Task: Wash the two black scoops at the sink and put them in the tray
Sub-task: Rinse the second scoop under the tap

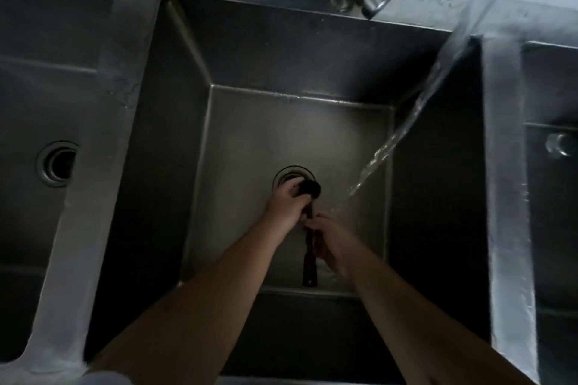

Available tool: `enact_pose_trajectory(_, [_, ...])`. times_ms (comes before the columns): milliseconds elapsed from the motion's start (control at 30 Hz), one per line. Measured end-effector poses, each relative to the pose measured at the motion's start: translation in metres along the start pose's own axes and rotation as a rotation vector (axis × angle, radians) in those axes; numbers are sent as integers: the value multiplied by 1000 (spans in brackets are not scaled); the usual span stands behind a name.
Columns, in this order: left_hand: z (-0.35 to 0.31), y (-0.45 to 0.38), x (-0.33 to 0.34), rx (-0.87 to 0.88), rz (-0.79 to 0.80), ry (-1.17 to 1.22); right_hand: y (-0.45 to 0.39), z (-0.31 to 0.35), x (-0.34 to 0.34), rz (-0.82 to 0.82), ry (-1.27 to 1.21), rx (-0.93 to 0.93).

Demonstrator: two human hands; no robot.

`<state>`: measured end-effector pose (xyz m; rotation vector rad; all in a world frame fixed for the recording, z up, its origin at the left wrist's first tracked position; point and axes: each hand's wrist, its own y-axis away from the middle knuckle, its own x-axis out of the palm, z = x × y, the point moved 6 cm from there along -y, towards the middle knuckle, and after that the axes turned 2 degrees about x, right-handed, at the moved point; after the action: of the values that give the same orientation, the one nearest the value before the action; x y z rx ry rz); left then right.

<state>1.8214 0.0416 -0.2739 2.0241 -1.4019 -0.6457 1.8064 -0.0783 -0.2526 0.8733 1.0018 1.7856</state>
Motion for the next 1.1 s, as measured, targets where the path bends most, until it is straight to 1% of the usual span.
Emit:
enact_pose_trajectory(100, [-10, 13, 18, -17, 21, 117, 21, -6, -15, 4, -5, 43])
enact_pose_trajectory(200, [-17, 23, 35, -6, 91, 87, 37, -11, -25, -17, -16, 46])
enact_pose_trajectory(267, [-18, 28, 45, 1, 123, 84, 46, -10, -29, -76, -10, 15])
enact_pose_trajectory(367, [-21, 33, 53, 26, 127, 42, 58, -6, -34, -156, 51, -31])
enact_pose_trajectory(500, [-20, 37, 54, 22, 139, -50, 69, -4, -37, -176, 33, -67])
enact_pose_trajectory(633, [-20, 41, 52, 18, 120, -295, 71, -3, -44, -220, 114, -41])
enact_pose_trajectory(667, [-22, 43, 52, 4, 118, -294, 71, -3, -45, -222, 108, -28])
enact_pose_trajectory(700, [-23, 45, 53, -28, 128, -217, 71, -3, -45, -219, 94, -17])
enact_pose_trajectory(800, [-28, 57, 61, -133, 190, 212, 72, -2, -43, -188, 32, -20])
enact_pose_trajectory(833, [-31, 61, 62, -150, 215, 322, 73, -1, -42, -172, -6, -22])
enact_pose_trajectory(867, [-33, 66, 63, -158, 238, 383, 73, 1, -41, -150, -50, -21])
enact_pose_trajectory(933, [-36, 72, 59, -148, 263, 399, 72, 6, -38, -103, -99, -19])
enact_pose_trajectory(1067, [-44, 84, 50, -108, 349, 330, 72, 22, -29, -50, -156, -55])
enact_pose_trajectory(1100, [-48, 85, 49, -109, 347, 312, 72, 29, -27, -45, -183, -66])
